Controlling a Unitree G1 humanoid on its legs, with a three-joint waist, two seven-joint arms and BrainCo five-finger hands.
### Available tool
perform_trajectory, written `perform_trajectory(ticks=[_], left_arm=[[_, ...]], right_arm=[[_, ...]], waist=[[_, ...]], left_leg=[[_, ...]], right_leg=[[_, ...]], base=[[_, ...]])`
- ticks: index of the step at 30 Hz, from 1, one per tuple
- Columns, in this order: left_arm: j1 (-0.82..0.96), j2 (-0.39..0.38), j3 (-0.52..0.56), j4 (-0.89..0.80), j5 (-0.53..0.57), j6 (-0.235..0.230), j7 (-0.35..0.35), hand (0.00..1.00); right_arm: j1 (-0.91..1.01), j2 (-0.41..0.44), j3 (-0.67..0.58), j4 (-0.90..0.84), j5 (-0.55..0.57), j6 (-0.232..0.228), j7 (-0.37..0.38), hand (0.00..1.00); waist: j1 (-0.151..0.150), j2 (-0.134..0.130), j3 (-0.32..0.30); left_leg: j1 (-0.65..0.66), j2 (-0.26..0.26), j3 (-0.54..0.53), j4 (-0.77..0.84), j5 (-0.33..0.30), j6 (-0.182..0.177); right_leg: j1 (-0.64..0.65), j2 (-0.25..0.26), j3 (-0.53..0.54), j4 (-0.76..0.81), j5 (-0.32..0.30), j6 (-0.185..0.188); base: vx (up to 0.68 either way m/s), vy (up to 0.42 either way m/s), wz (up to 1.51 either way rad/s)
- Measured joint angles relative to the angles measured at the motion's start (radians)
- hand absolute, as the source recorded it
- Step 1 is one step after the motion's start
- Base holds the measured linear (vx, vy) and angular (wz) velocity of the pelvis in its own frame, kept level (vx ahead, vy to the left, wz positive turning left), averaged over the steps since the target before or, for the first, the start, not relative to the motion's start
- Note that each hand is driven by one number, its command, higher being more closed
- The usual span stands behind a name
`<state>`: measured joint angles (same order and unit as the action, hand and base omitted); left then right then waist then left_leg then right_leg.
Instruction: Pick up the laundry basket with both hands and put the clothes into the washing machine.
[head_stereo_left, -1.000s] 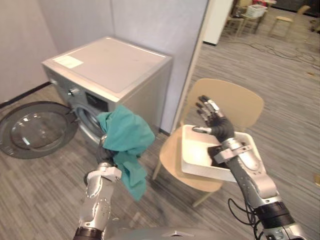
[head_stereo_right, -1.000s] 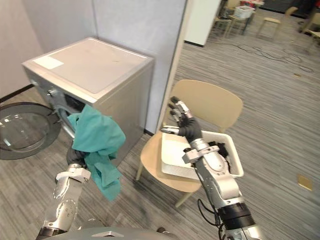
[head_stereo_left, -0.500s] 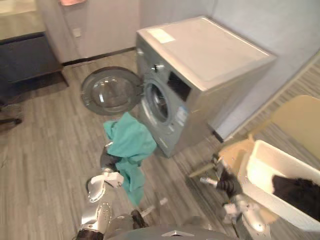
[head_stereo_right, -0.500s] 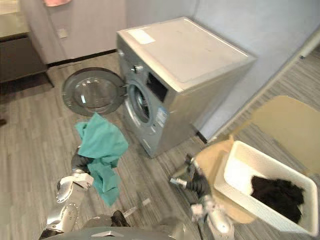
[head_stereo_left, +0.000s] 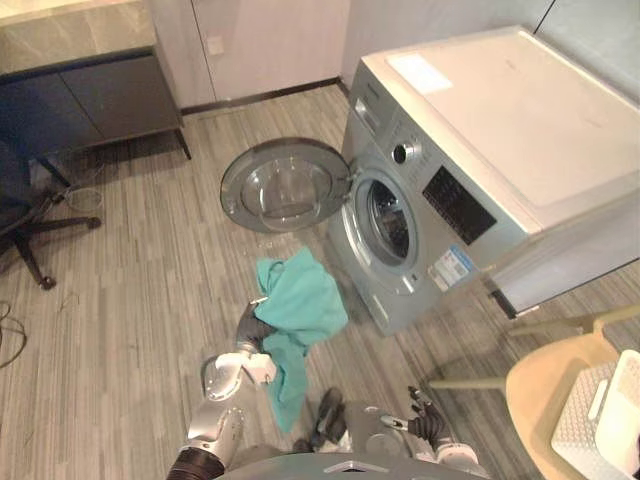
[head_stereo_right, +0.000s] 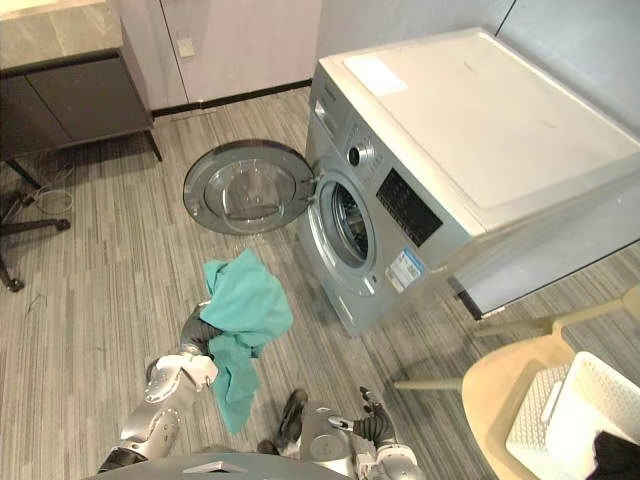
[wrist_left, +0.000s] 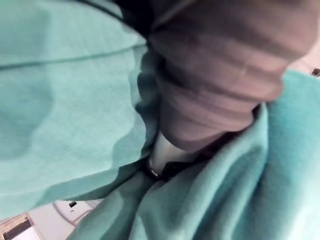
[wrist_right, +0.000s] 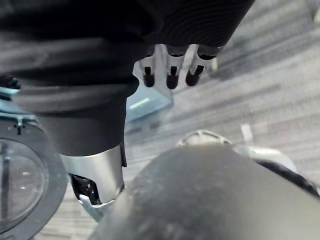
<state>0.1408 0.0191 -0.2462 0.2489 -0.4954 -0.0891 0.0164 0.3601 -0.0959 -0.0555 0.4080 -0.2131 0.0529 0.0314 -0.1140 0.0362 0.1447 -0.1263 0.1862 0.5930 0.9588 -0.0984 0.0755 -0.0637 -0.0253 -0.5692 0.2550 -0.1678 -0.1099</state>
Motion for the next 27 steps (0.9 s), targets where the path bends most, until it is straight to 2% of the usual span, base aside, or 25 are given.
perform_trajectory(ticks=[1, 2, 3, 4, 5, 6, 7, 8, 9, 10, 11, 12, 13, 14, 15, 16, 17, 19, 21, 23, 25, 26, 27], left_arm=[[0.032, -0.005, 0.008, 0.000, 0.001, 0.000, 0.002, 1.00], [0.053, -0.008, 0.005, 0.003, 0.004, 0.000, 0.006, 1.00], [0.062, -0.003, 0.003, 0.016, 0.009, 0.000, 0.007, 1.00], [0.061, 0.005, -0.004, 0.034, 0.009, 0.000, 0.012, 1.00], [0.061, 0.012, -0.010, 0.040, 0.009, 0.000, 0.017, 1.00], [0.059, 0.003, -0.018, 0.048, 0.009, 0.001, 0.023, 1.00], [0.052, -0.006, -0.025, 0.079, 0.009, 0.000, 0.025, 1.00], [0.057, -0.004, -0.026, 0.098, 0.009, 0.001, 0.026, 1.00], [0.046, -0.001, -0.029, 0.117, 0.010, 0.002, 0.026, 1.00], [0.045, -0.016, -0.041, 0.127, 0.010, 0.003, 0.024, 1.00], [0.040, -0.023, -0.048, 0.127, 0.010, 0.003, 0.022, 1.00], [0.018, -0.035, -0.053, 0.136, 0.012, 0.003, 0.022, 1.00], [-0.007, -0.050, -0.053, 0.163, 0.012, -0.006, 0.024, 1.00], [-0.038, -0.044, -0.049, 0.187, 0.012, -0.005, 0.029, 1.00], [-0.070, -0.033, -0.034, 0.203, 0.012, -0.009, 0.046, 1.00], [-0.079, -0.021, -0.028, 0.207, 0.012, -0.013, 0.048, 1.00], [-0.081, -0.013, -0.029, 0.208, 0.012, -0.015, 0.052, 1.00], [-0.091, -0.012, -0.033, 0.208, 0.012, -0.017, 0.067, 1.00], [-0.107, -0.011, -0.034, 0.215, 0.011, -0.018, 0.072, 1.00], [-0.164, -0.011, -0.031, 0.240, 0.007, -0.022, 0.093, 1.00], [-0.241, -0.008, -0.031, 0.288, -0.010, -0.039, 0.122, 1.00], [-0.284, -0.004, -0.026, 0.306, -0.014, -0.042, 0.135, 1.00], [-0.336, 0.005, -0.012, 0.319, -0.023, -0.053, 0.154, 1.00]], right_arm=[[-0.005, -0.001, 0.006, 0.005, -0.035, 0.005, -0.031, 0.00], [-0.021, -0.002, 0.010, 0.024, -0.056, 0.012, -0.054, 0.00], [-0.043, -0.004, 0.011, 0.051, -0.071, 0.016, -0.069, 0.00], [-0.086, -0.010, 0.023, 0.095, -0.071, 0.021, -0.087, 0.00], [-0.104, -0.014, 0.032, 0.117, -0.072, 0.022, -0.092, 0.00], [-0.145, -0.037, 0.070, 0.143, -0.079, 0.021, -0.105, 0.00], [-0.200, -0.050, 0.114, 0.191, -0.091, 0.022, -0.106, 0.00], [-0.221, -0.044, 0.142, 0.214, -0.095, 0.024, -0.106, 0.00], [-0.253, -0.015, 0.199, 0.244, -0.096, 0.019, -0.106, 0.00], [-0.289, -0.013, 0.245, 0.285, -0.097, 0.017, -0.106, 0.00], [-0.308, -0.010, 0.263, 0.306, -0.097, 0.017, -0.106, 0.00], [-0.329, 0.001, 0.273, 0.352, -0.097, 0.015, -0.105, 0.00], [-0.360, 0.003, 0.286, 0.386, -0.098, 0.010, -0.107, 0.00], [-0.381, 0.012, 0.297, 0.402, -0.097, 0.013, -0.108, 0.00], [-0.401, 0.016, 0.337, 0.403, -0.097, 0.006, -0.104, 0.00], [-0.405, 0.020, 0.356, 0.409, -0.097, 0.002, -0.105, 0.00], [-0.425, 0.013, 0.367, 0.436, -0.097, -0.009, -0.107, 0.00], [-0.450, 0.008, 0.368, 0.463, -0.098, -0.010, -0.111, 0.00], [-0.480, 0.000, 0.371, 0.482, -0.098, -0.005, -0.130, 0.00], [-0.545, -0.022, 0.442, 0.496, -0.098, -0.007, -0.146, 0.00], [-0.568, -0.031, 0.475, 0.488, -0.097, -0.010, -0.151, 0.00], [-0.573, -0.033, 0.475, 0.479, -0.097, -0.011, -0.152, 0.00], [-0.581, -0.033, 0.474, 0.466, -0.095, -0.013, -0.156, 0.00]], waist=[[0.050, -0.003, -0.002], [0.071, 0.009, -0.009], [0.078, 0.008, -0.026], [0.089, -0.004, -0.032], [0.091, 0.002, -0.031], [0.090, 0.029, -0.026], [0.093, 0.046, -0.019], [0.102, 0.045, -0.018], [0.104, 0.010, 0.000], [0.102, 0.021, 0.011], [0.102, 0.026, 0.016], [0.105, 0.052, 0.026], [0.116, 0.086, 0.044], [0.114, 0.066, 0.061], [0.120, 0.062, 0.076], [0.127, 0.054, 0.081], [0.137, 0.046, 0.086], [0.130, 0.047, 0.096], [0.129, 0.035, 0.112], [0.137, 0.038, 0.135], [0.135, 0.049, 0.153], [0.129, 0.057, 0.178], [0.124, 0.071, 0.222]], left_leg=[[-0.034, 0.105, 0.012, 0.199, 0.108, 0.036], [-0.077, 0.156, -0.016, 0.310, 0.087, 0.032], [-0.126, 0.188, -0.054, 0.372, 0.060, 0.023], [-0.162, 0.204, -0.094, 0.314, 0.018, 0.001], [-0.174, 0.207, -0.114, 0.229, 0.009, -0.010], [-0.164, 0.206, -0.152, -0.058, 0.095, -0.016], [-0.127, 0.161, -0.181, -0.088, 0.099, -0.058], [-0.130, 0.157, -0.195, -0.068, 0.118, -0.077], [-0.172, 0.099, -0.231, -0.017, 0.082, -0.041], [-0.177, 0.002, -0.356, -0.178, -0.105, -0.088], [-0.181, -0.040, -0.418, -0.280, -0.138, -0.110], [-0.175, -0.074, -0.516, -0.538, -0.107, -0.143], [-0.130, -0.069, -0.525, -0.713, 0.059, -0.164], [-0.118, -0.088, -0.491, -0.720, 0.063, -0.167], [-0.124, -0.089, -0.462, -0.723, 0.043, -0.162], [-0.144, -0.089, -0.442, -0.693, 0.025, -0.143], [-0.176, -0.091, -0.413, -0.628, -0.023, -0.112], [-0.213, -0.094, -0.365, -0.549, -0.094, -0.084], [-0.208, -0.090, -0.288, -0.544, -0.117, -0.061], [-0.202, -0.077, -0.190, -0.558, -0.127, -0.042], [-0.198, -0.078, -0.158, -0.558, -0.129, -0.038], [-0.177, -0.076, -0.158, -0.560, -0.129, -0.038], [-0.138, -0.068, -0.163, -0.566, -0.131, -0.034]], right_leg=[[0.050, 0.016, 0.089, -0.003, -0.020, 0.009], [0.067, 0.016, 0.147, -0.001, -0.029, 0.018], [0.074, 0.011, 0.205, -0.004, -0.036, 0.029], [0.072, -0.015, 0.283, 0.006, -0.045, 0.045], [0.062, -0.027, 0.325, 0.013, -0.051, 0.056], [0.027, -0.035, 0.408, 0.044, -0.068, 0.086], [-0.016, -0.029, 0.480, 0.096, -0.070, 0.132], [-0.033, -0.018, 0.499, 0.101, -0.059, 0.141], [-0.008, -0.048, 0.538, 0.038, -0.055, 0.127], [0.008, -0.075, 0.589, -0.011, -0.026, 0.149], [0.010, -0.089, 0.605, -0.033, -0.017, 0.165], [0.004, -0.094, 0.641, -0.051, -0.010, 0.178], [-0.003, -0.083, 0.695, -0.054, -0.023, 0.221], [-0.007, -0.104, 0.717, -0.067, -0.017, 0.223], [-0.029, -0.082, 0.751, -0.067, -0.012, 0.227], [-0.051, -0.051, 0.776, -0.053, -0.007, 0.215], [-0.085, -0.054, 0.780, -0.044, -0.011, 0.209], [-0.118, -0.065, 0.829, -0.036, -0.011, 0.215], [-0.182, -0.080, 0.832, 0.008, 0.006, 0.238], [-0.259, -0.101, 0.719, 0.019, 0.088, 0.235], [-0.282, -0.120, 0.622, 0.001, 0.143, 0.228], [-0.285, -0.120, 0.603, 0.016, 0.166, 0.224], [-0.329, -0.117, 0.590, 0.101, 0.159, 0.221]], base=[[0.39, 0.214, -1.74], [0.38, 0.229, -2.01], [0.38, 0.257, -1.86], [0.30, 0.226, -1.58], [0.35, 0.333, -1.80], [0.30, 0.377, -1.89], [0.29, 0.376, -1.88], [0.30, 0.311, -1.71], [0.25, 0.215, -1.41], [0.30, 0.312, -1.25], [0.26, 0.388, -1.07], [0.32, 0.481, -1.09], [0.25, 0.401, -1.00], [0.23, 0.330, -0.86], [0.21, 0.240, -0.57], [0.26, 0.232, -0.90], [0.22, 0.187, -0.88], [0.21, 0.260, -0.94], [0.15, 0.232, -1.12], [0.10, 0.190, -1.45], [0.09, 0.172, -1.10], [0.09, 0.145, -1.02], [0.07, 0.113, -0.82]])
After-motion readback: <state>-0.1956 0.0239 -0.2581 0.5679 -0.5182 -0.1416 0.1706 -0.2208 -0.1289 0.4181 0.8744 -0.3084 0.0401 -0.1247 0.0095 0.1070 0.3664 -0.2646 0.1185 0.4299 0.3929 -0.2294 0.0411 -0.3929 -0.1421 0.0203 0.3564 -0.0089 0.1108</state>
